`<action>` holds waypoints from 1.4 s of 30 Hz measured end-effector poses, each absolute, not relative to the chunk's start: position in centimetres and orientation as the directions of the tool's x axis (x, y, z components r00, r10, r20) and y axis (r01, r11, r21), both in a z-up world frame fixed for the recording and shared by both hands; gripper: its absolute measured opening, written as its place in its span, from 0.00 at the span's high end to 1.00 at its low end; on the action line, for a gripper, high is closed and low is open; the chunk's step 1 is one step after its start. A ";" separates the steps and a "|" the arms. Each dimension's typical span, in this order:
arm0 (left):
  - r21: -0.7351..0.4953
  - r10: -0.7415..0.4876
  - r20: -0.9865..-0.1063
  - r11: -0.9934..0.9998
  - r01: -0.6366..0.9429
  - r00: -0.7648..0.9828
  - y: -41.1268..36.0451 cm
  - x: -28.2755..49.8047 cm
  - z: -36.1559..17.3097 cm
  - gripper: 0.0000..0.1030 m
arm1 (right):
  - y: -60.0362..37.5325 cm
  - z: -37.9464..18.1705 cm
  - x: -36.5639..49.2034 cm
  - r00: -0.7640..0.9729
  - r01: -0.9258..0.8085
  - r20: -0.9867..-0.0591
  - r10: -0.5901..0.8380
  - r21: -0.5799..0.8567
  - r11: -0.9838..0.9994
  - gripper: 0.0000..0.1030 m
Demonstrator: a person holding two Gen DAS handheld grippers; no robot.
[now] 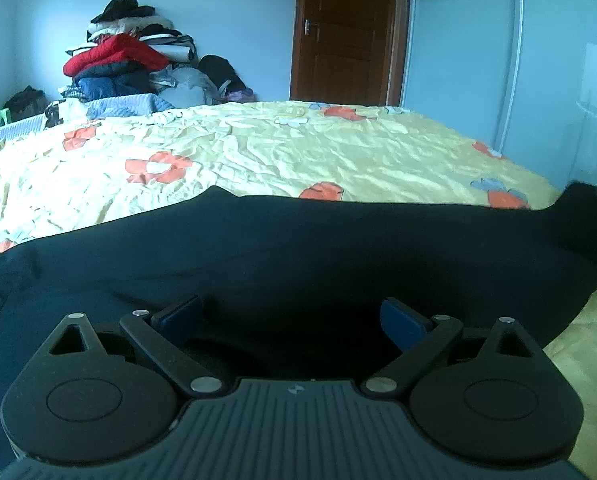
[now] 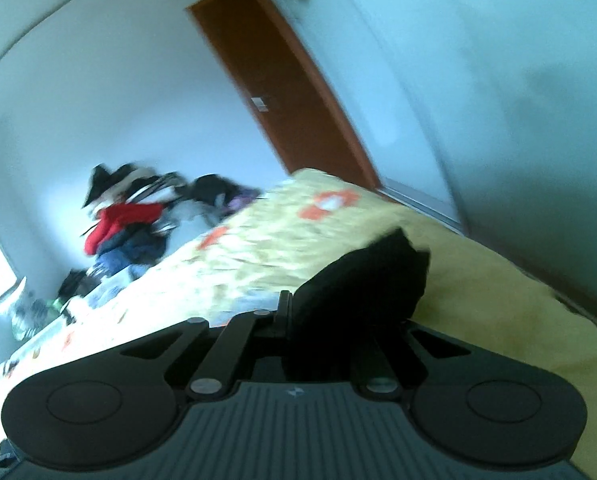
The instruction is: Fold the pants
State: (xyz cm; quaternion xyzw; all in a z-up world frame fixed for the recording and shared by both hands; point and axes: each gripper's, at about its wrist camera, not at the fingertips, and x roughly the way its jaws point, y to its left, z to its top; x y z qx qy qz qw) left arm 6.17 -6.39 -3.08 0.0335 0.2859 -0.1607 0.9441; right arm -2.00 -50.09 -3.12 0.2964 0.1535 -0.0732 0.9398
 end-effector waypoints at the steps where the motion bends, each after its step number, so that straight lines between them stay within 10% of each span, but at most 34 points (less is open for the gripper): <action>1: -0.035 -0.292 -0.546 0.945 0.326 0.786 -6.3 6.1 -2.8 0.07 | -49.3 -2.4 -1.6 0.947 0.201 -0.321 -0.028 0.522 0.829 0.96; 12: -0.073 -0.202 -0.495 0.979 0.192 0.845 -2.9 5.9 -1.1 0.06 | -34.6 1.3 4.4 0.906 -0.208 -0.276 0.322 0.373 0.904 0.96; 23: -0.153 -0.097 -0.522 0.988 0.019 0.847 2.0 7.6 -1.0 0.05 | -16.4 -4.2 8.0 0.778 -0.449 -0.552 0.298 -0.159 0.879 0.85; 28: -0.218 -0.066 -0.545 0.974 -0.065 0.836 4.2 8.8 0.1 0.05 | -19.7 -1.9 5.7 0.746 -0.490 -0.515 0.422 0.003 0.872 0.74; 32: -0.227 -0.140 -0.567 0.974 0.009 0.812 2.8 10.4 1.7 0.05 | -24.7 0.1 4.3 0.841 -0.332 -0.431 0.327 0.067 0.941 0.41; 42: -0.098 -0.236 -0.602 0.970 0.223 0.763 -6.9 10.9 1.4 0.04 | -37.1 -1.5 1.8 0.872 0.084 -0.489 -0.018 0.113 0.990 0.40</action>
